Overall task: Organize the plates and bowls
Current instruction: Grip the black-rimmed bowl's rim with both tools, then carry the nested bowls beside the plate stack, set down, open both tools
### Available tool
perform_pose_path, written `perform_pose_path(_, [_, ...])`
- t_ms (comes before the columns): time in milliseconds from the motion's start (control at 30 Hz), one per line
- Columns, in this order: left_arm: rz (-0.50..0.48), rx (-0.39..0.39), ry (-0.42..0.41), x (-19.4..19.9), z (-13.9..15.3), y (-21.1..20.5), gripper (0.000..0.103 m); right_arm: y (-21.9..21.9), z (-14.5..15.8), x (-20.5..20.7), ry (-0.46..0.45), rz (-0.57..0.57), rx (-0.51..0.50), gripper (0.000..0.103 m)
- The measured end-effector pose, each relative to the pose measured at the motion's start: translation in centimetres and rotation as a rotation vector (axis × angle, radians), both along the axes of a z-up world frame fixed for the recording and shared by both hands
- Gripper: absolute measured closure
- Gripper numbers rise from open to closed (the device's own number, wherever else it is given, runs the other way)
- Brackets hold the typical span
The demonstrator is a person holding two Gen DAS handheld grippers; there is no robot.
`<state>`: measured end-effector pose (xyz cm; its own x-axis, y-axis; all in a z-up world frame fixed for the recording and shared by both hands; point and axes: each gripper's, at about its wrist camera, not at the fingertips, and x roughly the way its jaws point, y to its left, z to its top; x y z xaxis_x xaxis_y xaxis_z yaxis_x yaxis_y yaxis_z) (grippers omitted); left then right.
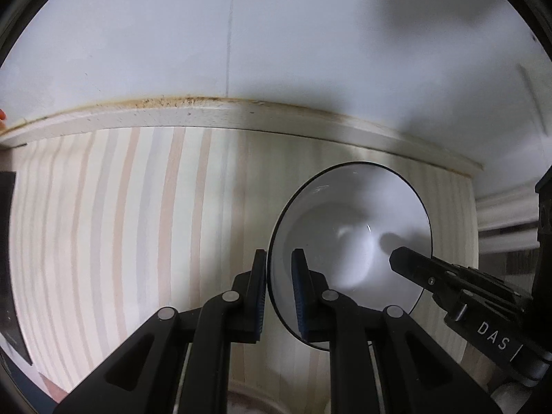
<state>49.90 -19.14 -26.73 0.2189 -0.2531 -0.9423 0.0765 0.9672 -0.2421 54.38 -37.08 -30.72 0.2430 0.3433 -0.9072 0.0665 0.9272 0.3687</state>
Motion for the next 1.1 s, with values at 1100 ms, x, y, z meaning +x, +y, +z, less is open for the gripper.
perform_pose_path(1100, [-0.288,0.054,-0.001,-20.1,2.4,-6.6,0.091,-6.4,2.9,-25.9,0.012,-0.143,0.005,0.089])
